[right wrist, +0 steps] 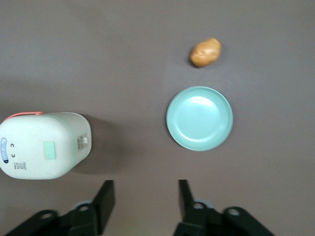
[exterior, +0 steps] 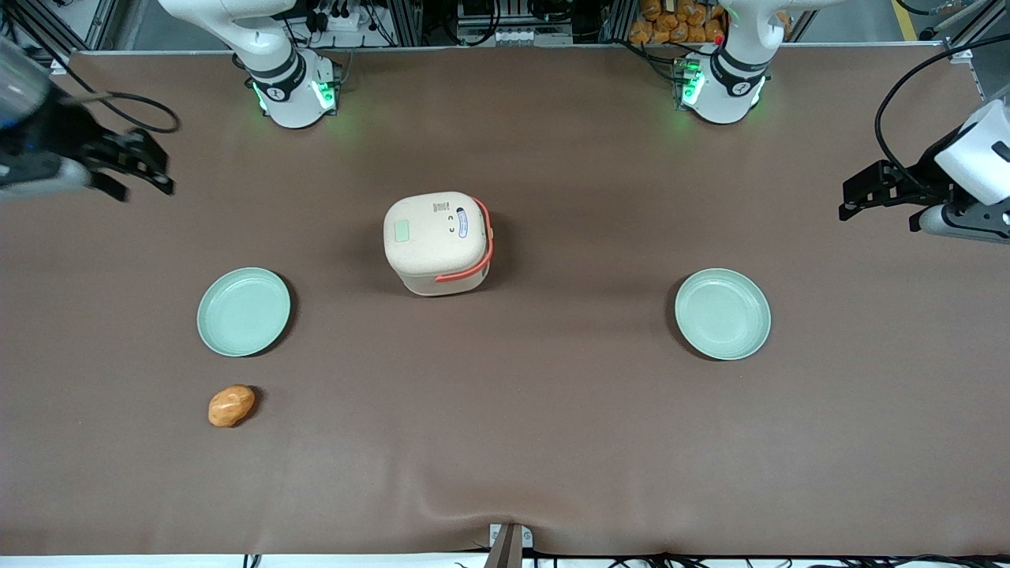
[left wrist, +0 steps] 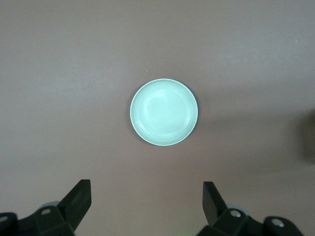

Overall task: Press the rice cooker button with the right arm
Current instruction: 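Move the right gripper toward the white rice cooker's lid button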

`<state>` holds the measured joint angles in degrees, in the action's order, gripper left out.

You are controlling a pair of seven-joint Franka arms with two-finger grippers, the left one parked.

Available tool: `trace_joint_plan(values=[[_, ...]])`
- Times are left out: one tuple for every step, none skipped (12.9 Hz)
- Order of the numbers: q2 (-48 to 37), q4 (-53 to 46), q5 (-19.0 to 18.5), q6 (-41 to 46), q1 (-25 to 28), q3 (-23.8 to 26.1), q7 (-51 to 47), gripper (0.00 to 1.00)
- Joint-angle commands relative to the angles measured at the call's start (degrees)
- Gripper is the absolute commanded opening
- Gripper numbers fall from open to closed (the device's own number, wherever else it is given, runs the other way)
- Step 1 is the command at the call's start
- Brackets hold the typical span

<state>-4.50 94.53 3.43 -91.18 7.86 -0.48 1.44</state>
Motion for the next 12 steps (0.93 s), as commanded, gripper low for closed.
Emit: trace_joint_plan(values=[[2.5,-0.1,0.5,-3.3,1.7,1.5,-1.3,0.09],[3.4,0.0,0.5,-4.2,2.6,2.2,-2.2,0.01],[4.6,0.0,0.4,-4.6,2.8,4.1,-6.2,0.0],[5.5,0.2,0.4,-5.4,2.9,5.7,-10.8,0.0],[6.9,0.5,-0.1,-6.5,3.6,7.1,-14.7,0.0],[8.0,0.7,-0.3,-7.4,5.1,7.3,-16.5,0.0],[9.1,1.0,-0.5,-7.7,6.3,7.4,-17.0,0.0],[10.0,1.6,-0.5,-8.0,7.1,7.7,-17.2,0.0],[10.4,3.5,-0.9,-9.9,8.0,8.7,-17.2,0.0],[10.3,6.7,-2.0,-12.9,9.0,9.5,-17.7,0.0],[10.3,9.7,-2.8,-15.7,10.5,9.8,-20.7,0.0],[10.3,11.8,-3.1,-18.3,10.9,11.8,-24.5,0.0]])
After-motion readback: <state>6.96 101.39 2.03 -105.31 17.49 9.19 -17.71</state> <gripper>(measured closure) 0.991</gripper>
